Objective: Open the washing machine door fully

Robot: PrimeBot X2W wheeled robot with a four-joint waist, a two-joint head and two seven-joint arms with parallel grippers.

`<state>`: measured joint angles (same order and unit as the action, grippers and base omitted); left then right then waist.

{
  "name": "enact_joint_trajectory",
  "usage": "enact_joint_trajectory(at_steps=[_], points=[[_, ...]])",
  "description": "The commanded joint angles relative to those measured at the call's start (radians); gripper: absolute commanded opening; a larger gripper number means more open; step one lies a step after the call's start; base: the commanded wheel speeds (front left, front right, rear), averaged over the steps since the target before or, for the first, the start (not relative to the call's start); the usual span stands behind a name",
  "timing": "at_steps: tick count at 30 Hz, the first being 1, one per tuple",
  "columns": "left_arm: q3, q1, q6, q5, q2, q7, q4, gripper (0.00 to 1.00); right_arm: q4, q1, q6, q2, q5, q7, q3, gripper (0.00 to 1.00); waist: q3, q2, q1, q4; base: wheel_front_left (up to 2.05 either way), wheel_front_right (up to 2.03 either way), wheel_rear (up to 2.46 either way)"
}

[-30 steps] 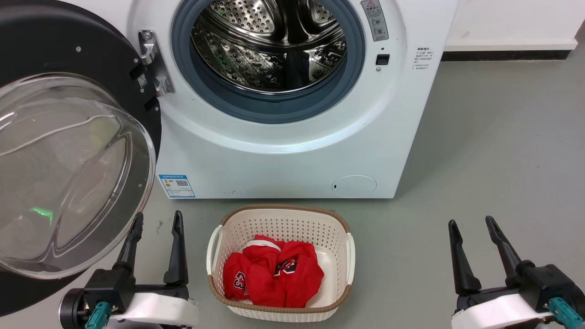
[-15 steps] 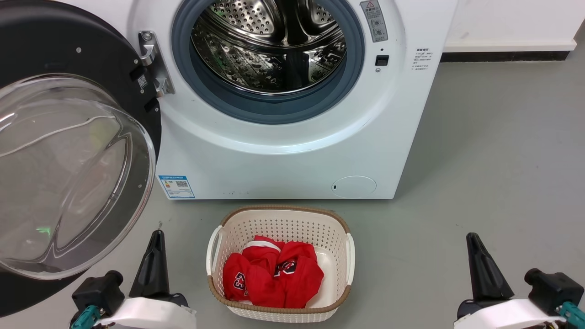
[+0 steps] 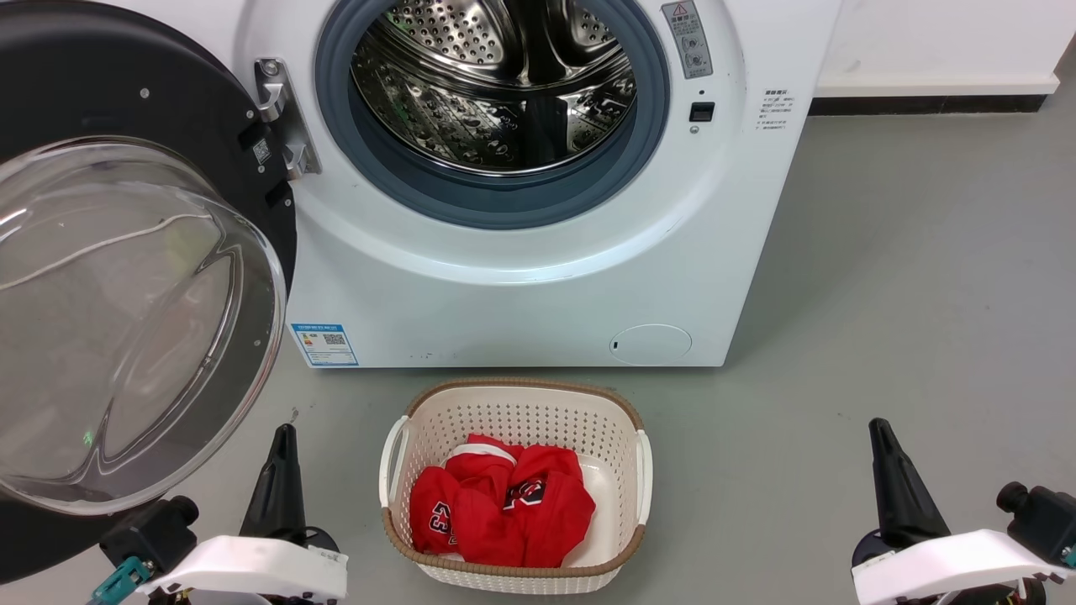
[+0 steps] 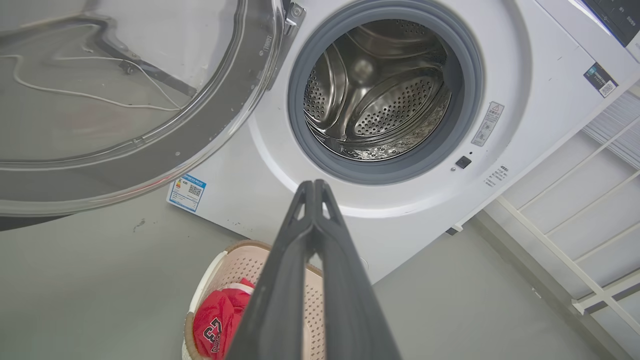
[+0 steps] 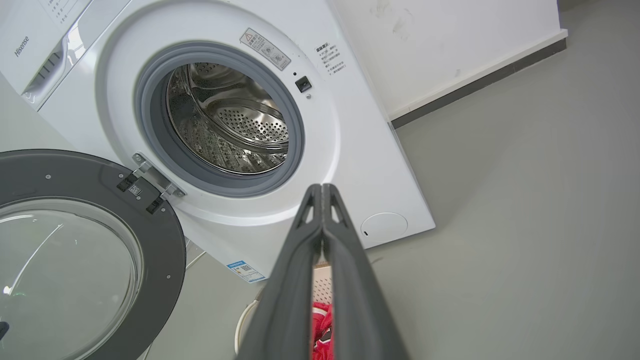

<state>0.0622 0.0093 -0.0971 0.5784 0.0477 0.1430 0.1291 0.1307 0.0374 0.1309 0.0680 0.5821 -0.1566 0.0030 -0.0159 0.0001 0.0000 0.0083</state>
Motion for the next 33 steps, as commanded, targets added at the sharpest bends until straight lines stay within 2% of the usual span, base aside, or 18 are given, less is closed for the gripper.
enact_joint_trajectory(at_steps=[1,33], points=[[0.004,-0.032,-0.005,0.036,0.002,-0.007,-0.009,0.0,-0.007,-0.028,0.0,0.009,0.038,0.006,-0.003,0.0,0.0,-0.0001,0.0,0.0,0.0,0.0,0.0],[0.025,-0.073,-0.018,0.463,0.003,-0.115,0.044,0.0,0.042,-0.081,0.0,0.019,0.487,0.097,-0.025,0.0,0.004,-0.0001,0.0,-0.003,0.0,0.0,0.0]])
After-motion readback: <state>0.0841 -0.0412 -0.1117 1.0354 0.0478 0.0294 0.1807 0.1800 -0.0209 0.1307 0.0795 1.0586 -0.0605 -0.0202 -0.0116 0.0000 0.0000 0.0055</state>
